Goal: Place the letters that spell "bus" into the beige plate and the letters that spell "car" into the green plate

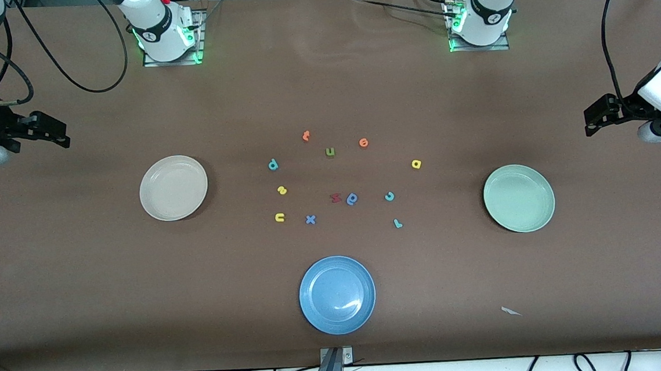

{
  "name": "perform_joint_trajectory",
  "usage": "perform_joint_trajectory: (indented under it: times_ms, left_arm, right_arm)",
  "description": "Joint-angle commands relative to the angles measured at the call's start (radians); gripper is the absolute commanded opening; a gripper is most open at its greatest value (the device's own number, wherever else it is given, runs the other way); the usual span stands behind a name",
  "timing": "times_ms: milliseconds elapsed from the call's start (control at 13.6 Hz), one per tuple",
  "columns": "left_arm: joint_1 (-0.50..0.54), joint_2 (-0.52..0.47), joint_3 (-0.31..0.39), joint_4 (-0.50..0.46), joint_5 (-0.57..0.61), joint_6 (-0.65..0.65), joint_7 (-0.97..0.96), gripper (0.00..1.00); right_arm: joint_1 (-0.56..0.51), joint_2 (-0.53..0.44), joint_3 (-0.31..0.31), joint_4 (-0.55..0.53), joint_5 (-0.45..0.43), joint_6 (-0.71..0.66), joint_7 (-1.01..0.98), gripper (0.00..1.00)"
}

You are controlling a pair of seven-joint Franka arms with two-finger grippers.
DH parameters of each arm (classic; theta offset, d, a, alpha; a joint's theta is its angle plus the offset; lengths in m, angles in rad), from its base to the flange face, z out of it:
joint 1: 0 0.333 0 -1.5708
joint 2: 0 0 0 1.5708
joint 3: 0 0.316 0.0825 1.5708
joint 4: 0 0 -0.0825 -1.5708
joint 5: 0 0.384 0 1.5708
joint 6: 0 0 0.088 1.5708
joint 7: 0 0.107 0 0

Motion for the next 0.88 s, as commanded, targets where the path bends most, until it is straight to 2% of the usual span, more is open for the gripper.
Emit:
perform_joint_trajectory:
  times_ms: [0,806]
  left_arm:
    - [0.001,-0.007,0.003,-0.008,-0.027,0.007,0.026,1.0]
    - [0.0,-0.007,0.003,-0.008,-0.032,0.007,0.028,1.0]
  right_arm:
    - [0.007,-0.002,-0.003,0.01,0.002,-0.011,-0.004,1.0]
    - [0.007,0.001,-0.003,0.01,0.001,0.01,-0.015,1.0]
